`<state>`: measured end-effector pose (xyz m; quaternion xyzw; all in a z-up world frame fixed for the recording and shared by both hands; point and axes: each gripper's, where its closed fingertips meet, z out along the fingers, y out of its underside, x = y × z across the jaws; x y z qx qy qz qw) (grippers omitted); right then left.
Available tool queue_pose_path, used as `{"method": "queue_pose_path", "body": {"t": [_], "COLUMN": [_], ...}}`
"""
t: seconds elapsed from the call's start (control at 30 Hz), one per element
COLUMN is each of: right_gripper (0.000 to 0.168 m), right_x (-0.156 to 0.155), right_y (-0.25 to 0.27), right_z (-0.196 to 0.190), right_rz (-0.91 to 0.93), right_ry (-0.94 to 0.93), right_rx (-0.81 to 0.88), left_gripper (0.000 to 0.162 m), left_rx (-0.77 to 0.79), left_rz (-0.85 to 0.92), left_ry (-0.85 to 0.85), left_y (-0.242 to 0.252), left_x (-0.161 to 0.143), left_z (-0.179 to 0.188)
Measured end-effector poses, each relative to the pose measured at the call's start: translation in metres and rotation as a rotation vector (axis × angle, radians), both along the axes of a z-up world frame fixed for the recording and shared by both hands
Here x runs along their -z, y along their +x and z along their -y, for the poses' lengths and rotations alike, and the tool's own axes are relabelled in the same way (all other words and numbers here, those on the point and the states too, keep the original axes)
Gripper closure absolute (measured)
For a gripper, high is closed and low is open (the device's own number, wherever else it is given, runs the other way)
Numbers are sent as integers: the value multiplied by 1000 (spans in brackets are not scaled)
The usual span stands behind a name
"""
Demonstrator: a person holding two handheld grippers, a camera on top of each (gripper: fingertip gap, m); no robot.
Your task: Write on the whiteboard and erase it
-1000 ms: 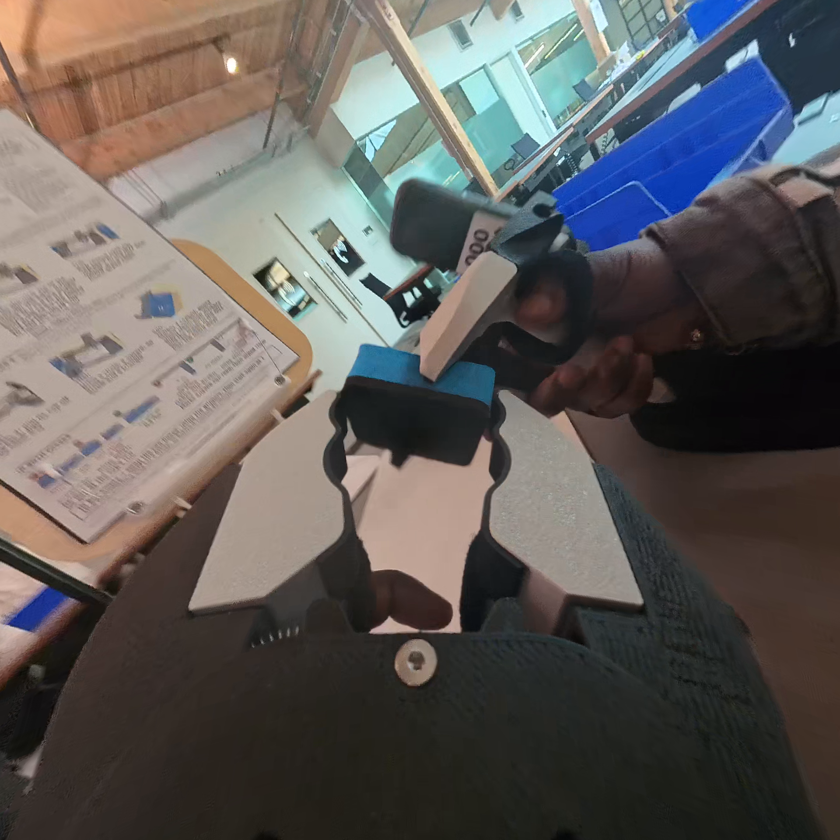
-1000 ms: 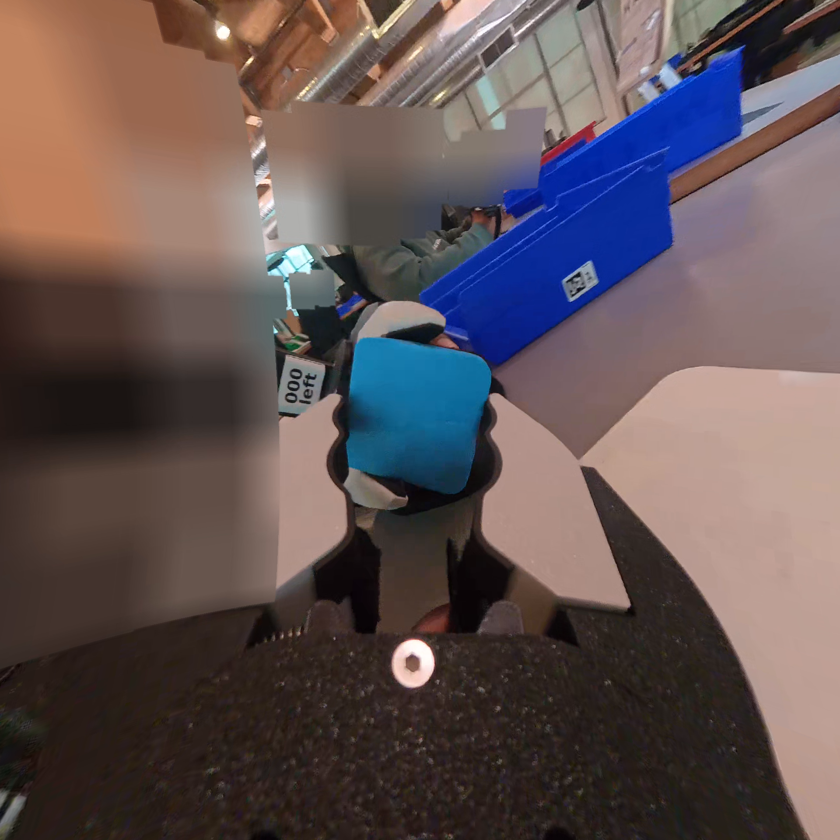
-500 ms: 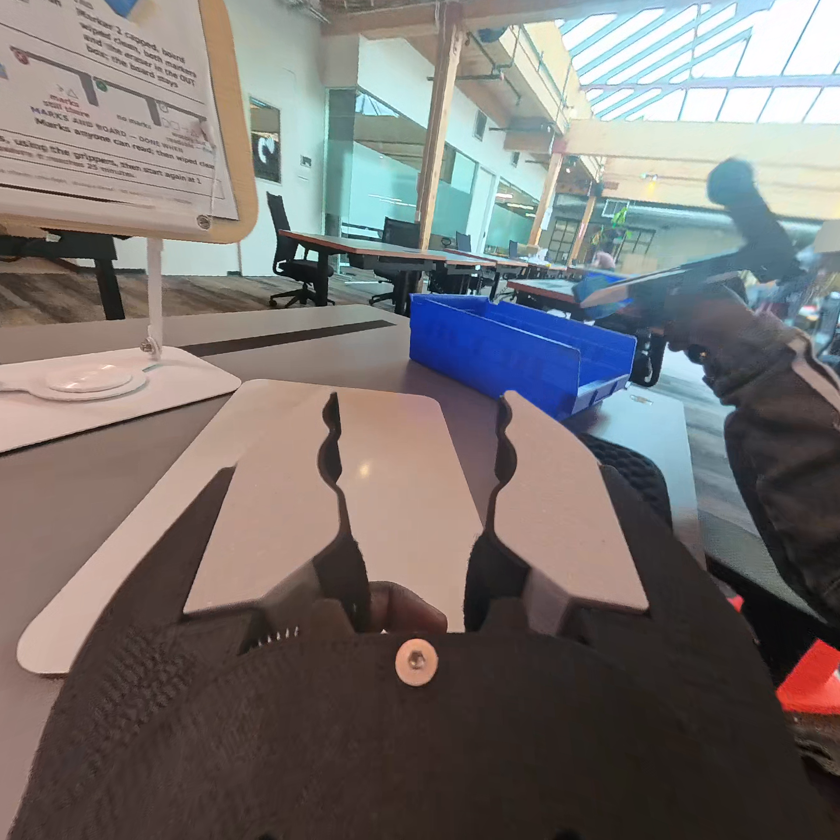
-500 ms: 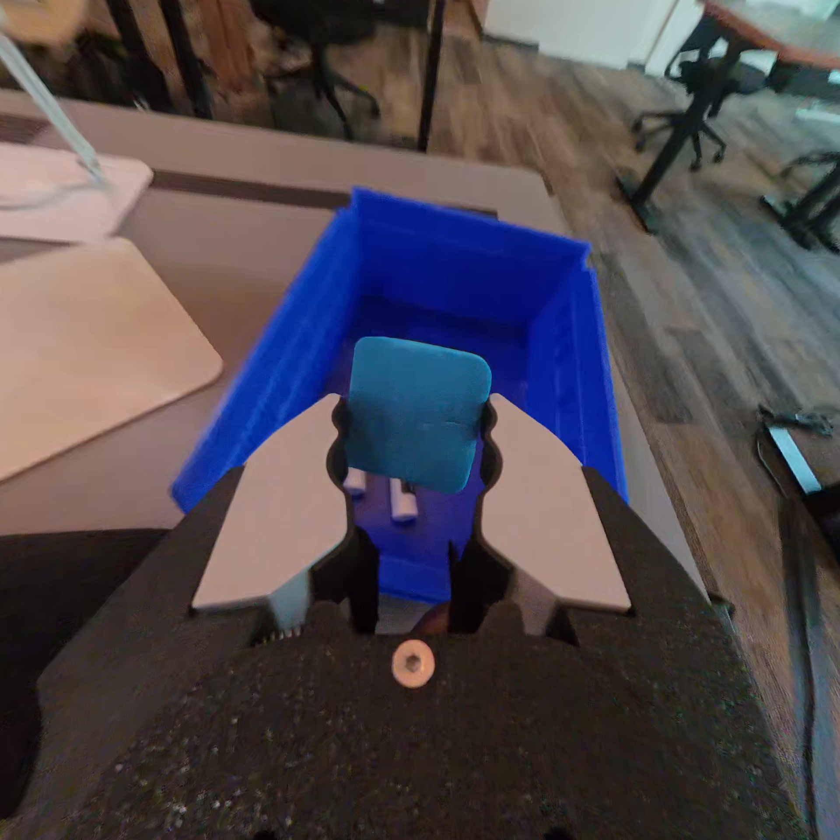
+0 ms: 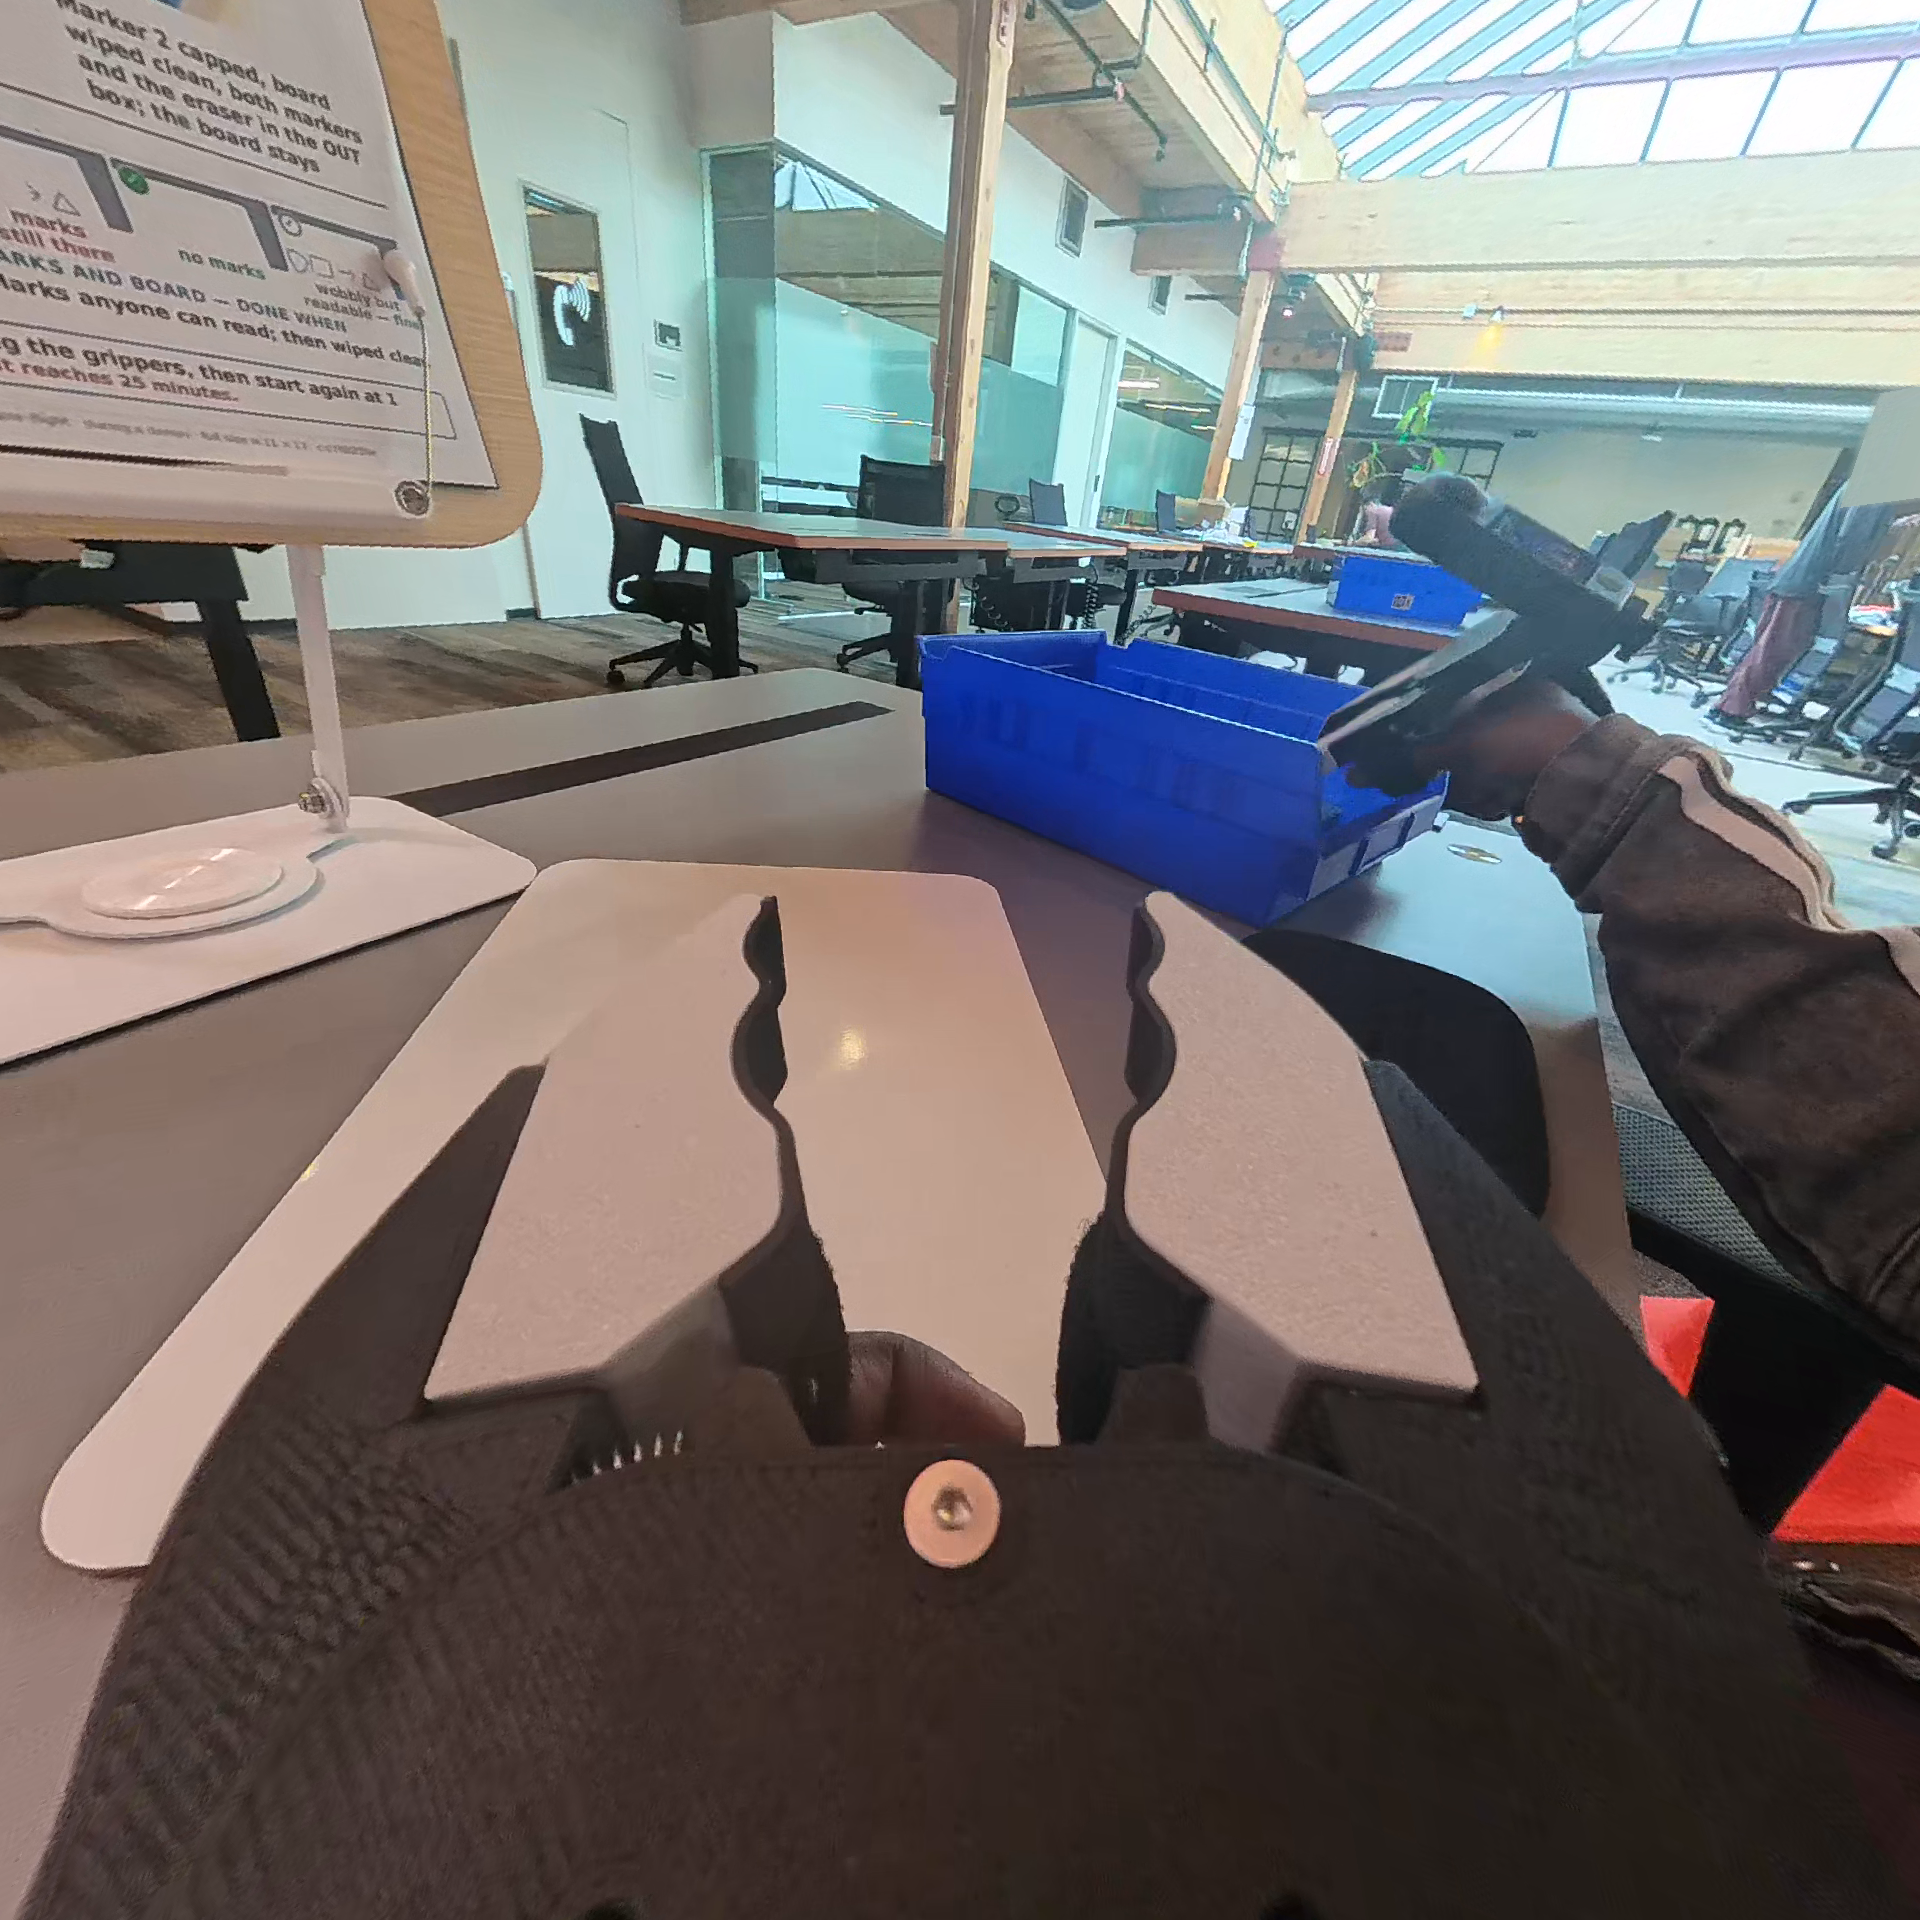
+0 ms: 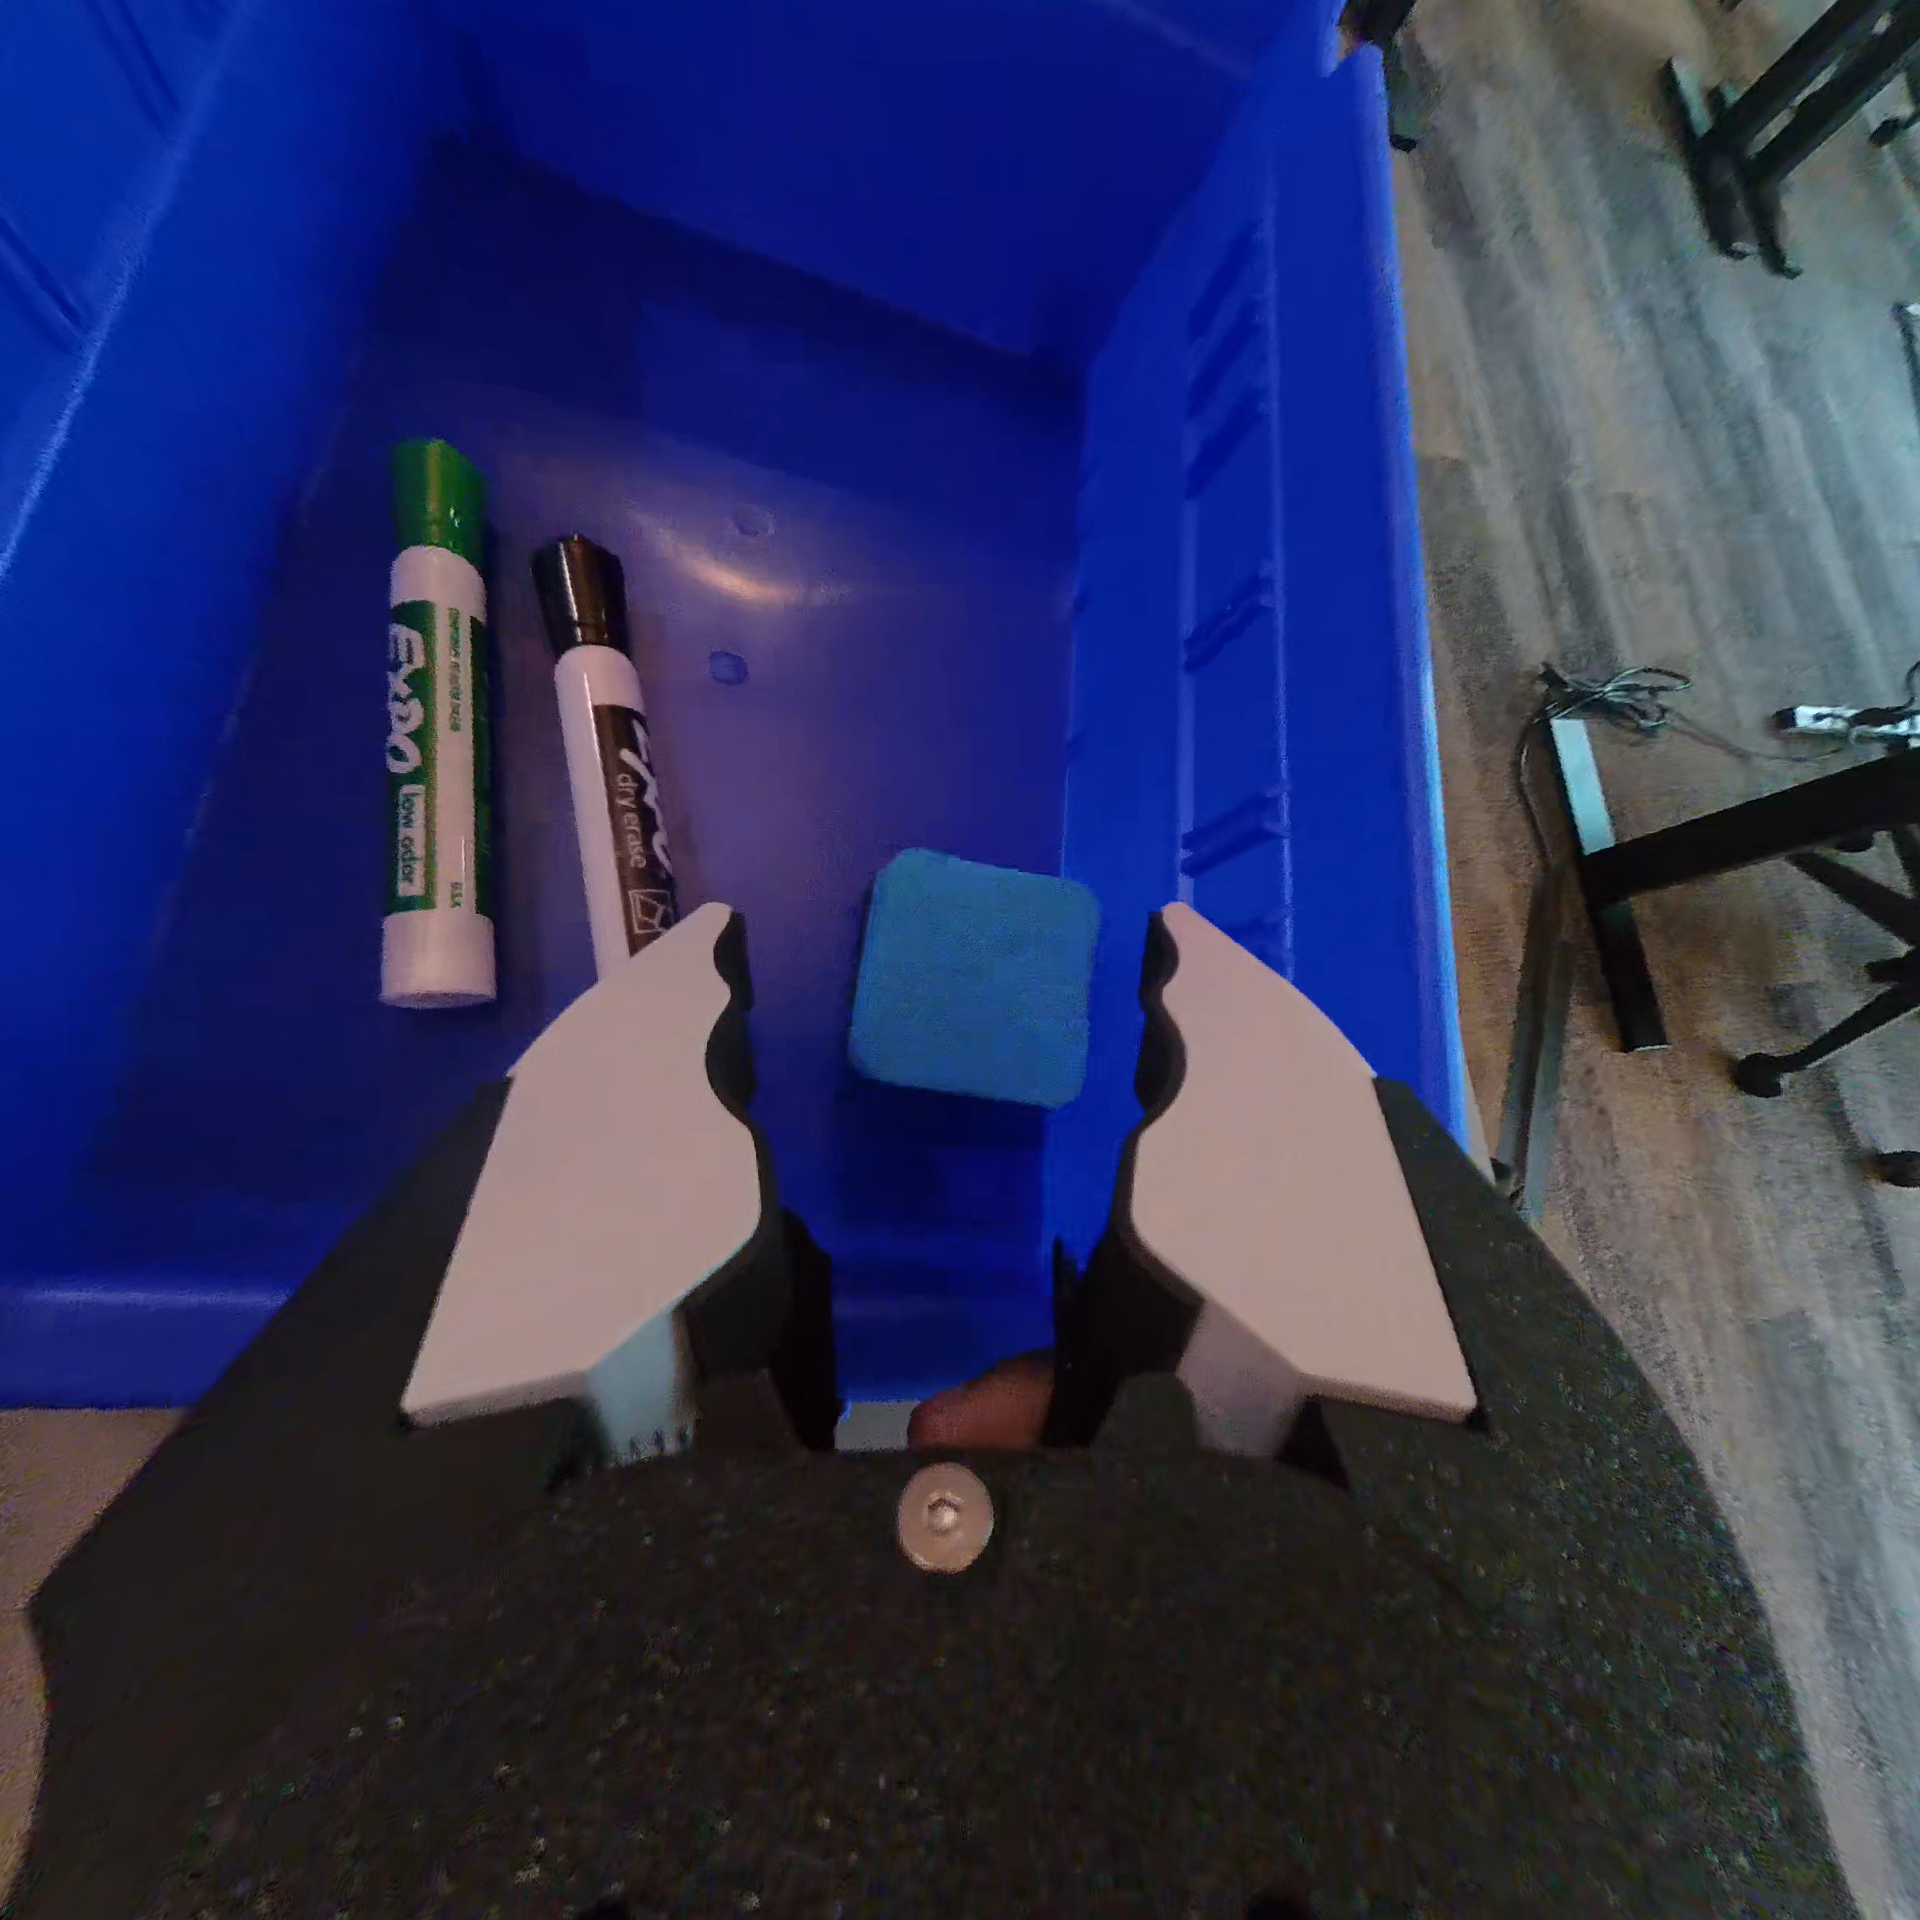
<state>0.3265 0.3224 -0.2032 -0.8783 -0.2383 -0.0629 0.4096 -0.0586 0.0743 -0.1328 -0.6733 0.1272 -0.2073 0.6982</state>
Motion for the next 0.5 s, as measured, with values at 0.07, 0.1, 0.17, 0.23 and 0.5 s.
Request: {"method": "queue_pose_path", "body": {"t": [0.07,0.1,0.17,0.23,0.5], "right_gripper": [92,90,85,82,81], "right_x": [-6,-9,-12,-16,-65], "right_y": [-3,-5,-6,-6,-35], "right_z": [0,0,1,1,18], "right_rz": [17,22,32,37,-347], "right_ry": [30,39,55,69,159], "right_rx": [-4,-6,-10,-11,-85], "left_gripper": [99,99,99,99,93], "left_rx": [1,-1,-4,-4,-155], "left_rz": [-7,-6,-1,1,-79], "left_ry": [3,5,5,2,119], "left_y": [1,0,0,-1,-8], "left_x": [0,0,-1,0,-29], "left_z": [0,1,0,0,28]}}
